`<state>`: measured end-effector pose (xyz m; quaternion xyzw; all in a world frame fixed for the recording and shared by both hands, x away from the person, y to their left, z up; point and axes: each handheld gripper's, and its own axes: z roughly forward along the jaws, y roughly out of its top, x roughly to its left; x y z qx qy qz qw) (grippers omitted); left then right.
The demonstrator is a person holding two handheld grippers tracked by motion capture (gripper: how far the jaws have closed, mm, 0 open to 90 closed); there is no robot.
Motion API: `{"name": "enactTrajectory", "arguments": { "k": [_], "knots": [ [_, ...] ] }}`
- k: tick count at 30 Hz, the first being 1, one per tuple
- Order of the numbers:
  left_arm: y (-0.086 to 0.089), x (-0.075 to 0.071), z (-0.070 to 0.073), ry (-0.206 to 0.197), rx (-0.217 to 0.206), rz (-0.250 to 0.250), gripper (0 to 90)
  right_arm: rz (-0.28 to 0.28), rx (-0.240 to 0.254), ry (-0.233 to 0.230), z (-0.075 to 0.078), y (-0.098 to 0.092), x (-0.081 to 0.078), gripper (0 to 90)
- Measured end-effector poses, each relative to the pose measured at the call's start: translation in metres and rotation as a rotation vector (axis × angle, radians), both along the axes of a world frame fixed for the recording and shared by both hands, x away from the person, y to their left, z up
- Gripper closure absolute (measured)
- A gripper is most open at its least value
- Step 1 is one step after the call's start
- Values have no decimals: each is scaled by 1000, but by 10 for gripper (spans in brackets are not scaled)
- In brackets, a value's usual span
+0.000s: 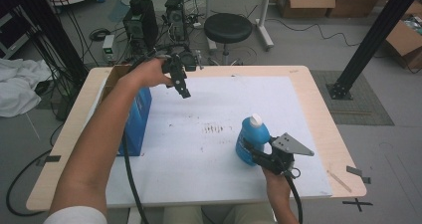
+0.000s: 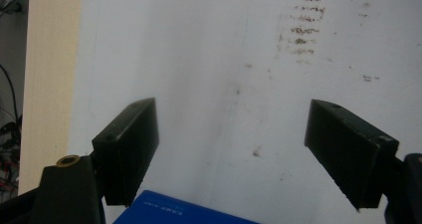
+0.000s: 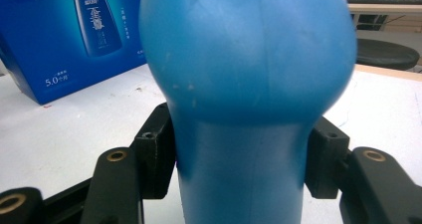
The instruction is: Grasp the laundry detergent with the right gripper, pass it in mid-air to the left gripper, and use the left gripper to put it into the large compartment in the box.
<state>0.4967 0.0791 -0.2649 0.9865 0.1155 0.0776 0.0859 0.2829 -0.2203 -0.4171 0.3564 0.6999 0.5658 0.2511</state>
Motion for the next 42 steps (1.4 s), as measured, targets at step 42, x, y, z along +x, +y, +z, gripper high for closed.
{"name": "enactTrajectory", "arguments": {
  "k": [42],
  "knots": [
    [-8, -33, 21, -33, 11, -64, 223, 402, 7, 15, 57, -32, 48, 438]
  ]
}}
